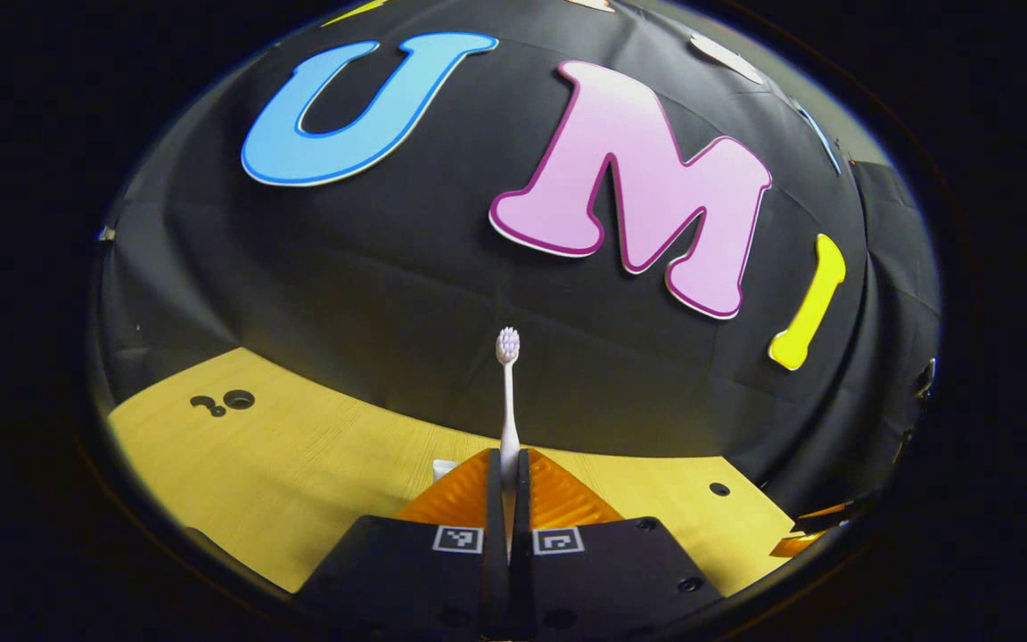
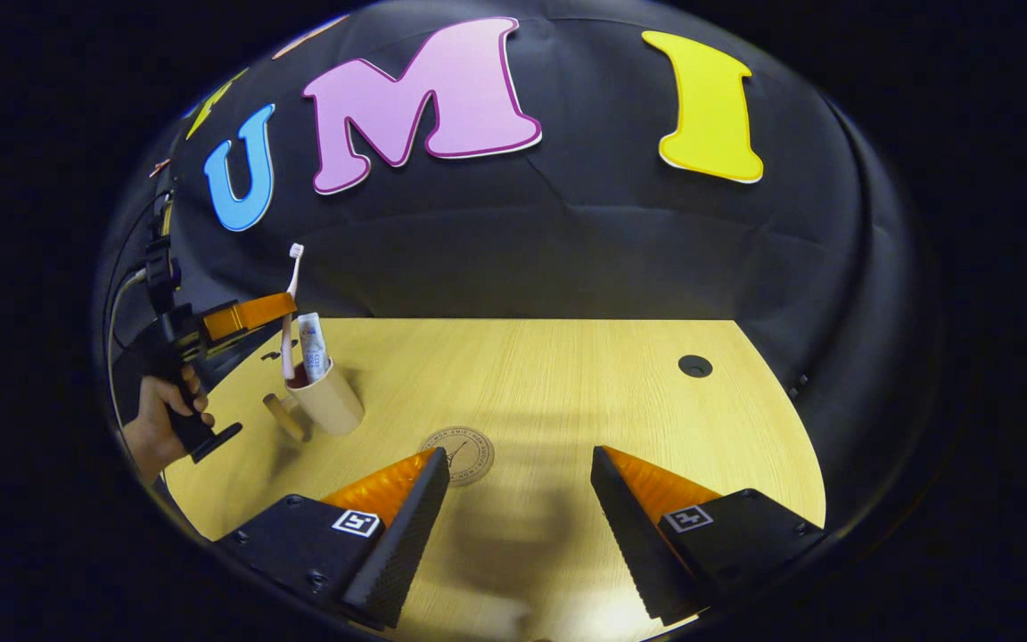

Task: Put the toothbrush and toothpaste on the desktop into the cup, then pick up the cup and place it on the coaster on the desktop.

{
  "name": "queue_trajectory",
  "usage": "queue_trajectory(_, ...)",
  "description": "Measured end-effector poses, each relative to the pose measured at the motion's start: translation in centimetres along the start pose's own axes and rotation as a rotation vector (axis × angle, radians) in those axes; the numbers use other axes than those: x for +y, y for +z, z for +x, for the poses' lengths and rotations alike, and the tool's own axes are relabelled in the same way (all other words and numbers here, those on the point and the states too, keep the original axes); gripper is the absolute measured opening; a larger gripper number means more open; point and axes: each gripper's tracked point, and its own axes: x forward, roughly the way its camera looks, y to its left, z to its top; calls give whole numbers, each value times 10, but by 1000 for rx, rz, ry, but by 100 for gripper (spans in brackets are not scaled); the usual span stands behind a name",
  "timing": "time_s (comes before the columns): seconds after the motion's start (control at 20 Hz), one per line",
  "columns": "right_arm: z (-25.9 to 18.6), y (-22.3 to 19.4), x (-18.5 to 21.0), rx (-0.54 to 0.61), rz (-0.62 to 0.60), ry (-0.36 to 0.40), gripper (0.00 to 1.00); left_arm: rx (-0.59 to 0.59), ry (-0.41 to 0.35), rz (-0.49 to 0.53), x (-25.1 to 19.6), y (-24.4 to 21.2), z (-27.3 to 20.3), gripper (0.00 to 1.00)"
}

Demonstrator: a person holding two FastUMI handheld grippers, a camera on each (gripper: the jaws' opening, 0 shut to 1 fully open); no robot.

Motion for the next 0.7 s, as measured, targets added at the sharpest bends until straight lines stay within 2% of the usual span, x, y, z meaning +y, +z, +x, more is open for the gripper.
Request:
queue_trajectory(0.2,5,-8,-1,14,6,-9,98,-13,11,49,5,-20,2,6)
queue_trajectory(0.25,5,-10,-2,14,6,-10,92,-22,17,53,6,-21,1,6)
queue_trajectory(0.3,4,-11,-2,15,6,-12,98,-29,25,56,7,-23,-2,6)
queue_trajectory(0.35,4,-14,-1,16,6,-11,92,-33,24,61,7,-26,-4,7)
queue_trajectory(0.4,4,-15,0,18,6,-9,91,-33,20,74,6,-29,-8,9)
queue_trajectory(0.45,4,-17,1,21,4,-7,91,-19,20,89,7,-37,-9,11)
queue_trajectory(0.5,0,-19,4,24,-1,-7,98,-3,27,101,11,-43,-12,13)
queue_trajectory(0.6,0,-24,5,33,-5,-5,98,18,63,119,18,-52,-21,39)
queue_trajectory(0.65,-1,-26,7,37,-2,-2,92,8,85,122,22,-50,-23,39)
queue_trajectory(0.7,-2,-25,8,37,2,1,98,-1,109,119,26,-46,-27,58)
